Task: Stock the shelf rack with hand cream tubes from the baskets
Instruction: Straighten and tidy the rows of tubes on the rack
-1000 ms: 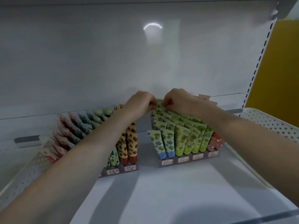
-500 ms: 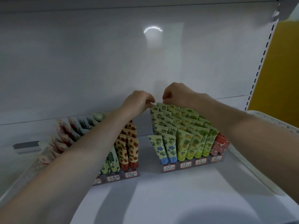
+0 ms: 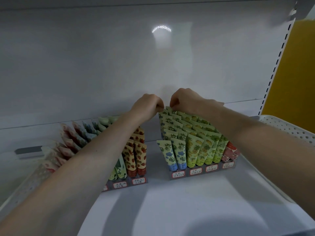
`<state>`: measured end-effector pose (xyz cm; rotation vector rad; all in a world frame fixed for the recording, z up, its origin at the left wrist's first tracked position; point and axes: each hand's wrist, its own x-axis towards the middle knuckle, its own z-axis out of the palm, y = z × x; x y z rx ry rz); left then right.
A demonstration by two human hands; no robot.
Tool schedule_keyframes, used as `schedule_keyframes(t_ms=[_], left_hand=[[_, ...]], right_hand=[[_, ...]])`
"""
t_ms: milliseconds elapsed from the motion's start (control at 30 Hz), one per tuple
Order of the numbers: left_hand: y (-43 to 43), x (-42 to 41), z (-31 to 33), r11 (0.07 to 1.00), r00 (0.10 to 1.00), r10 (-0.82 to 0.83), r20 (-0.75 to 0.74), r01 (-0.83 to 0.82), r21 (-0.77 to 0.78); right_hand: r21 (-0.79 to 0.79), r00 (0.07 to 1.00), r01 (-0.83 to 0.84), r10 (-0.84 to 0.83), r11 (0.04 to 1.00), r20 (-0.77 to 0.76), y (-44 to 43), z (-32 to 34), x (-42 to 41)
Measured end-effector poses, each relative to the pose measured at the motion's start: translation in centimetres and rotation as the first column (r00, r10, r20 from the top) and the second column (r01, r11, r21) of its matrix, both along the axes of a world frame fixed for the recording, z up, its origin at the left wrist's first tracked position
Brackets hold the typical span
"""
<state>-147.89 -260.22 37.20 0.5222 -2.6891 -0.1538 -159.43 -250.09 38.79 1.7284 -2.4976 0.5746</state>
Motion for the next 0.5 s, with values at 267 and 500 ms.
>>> schedule_keyframes(t_ms=[267, 500], left_hand=[[4.8, 7.0, 1.1, 0.997, 0.974, -0.076, -0.213, 0.08, 0.011], [6.0, 9.1, -1.8, 0.965, 0.989, -0.136, -0.063, 0.117, -0.236]], right_hand=[[-0.267, 0.991, -0.056, 0.086, 0.962, 0.101, 7.0, 2.0, 2.3], [-0.065, 0.993, -0.112, 0.114, 0.992, 0.027, 10.0, -1.6, 6.4]])
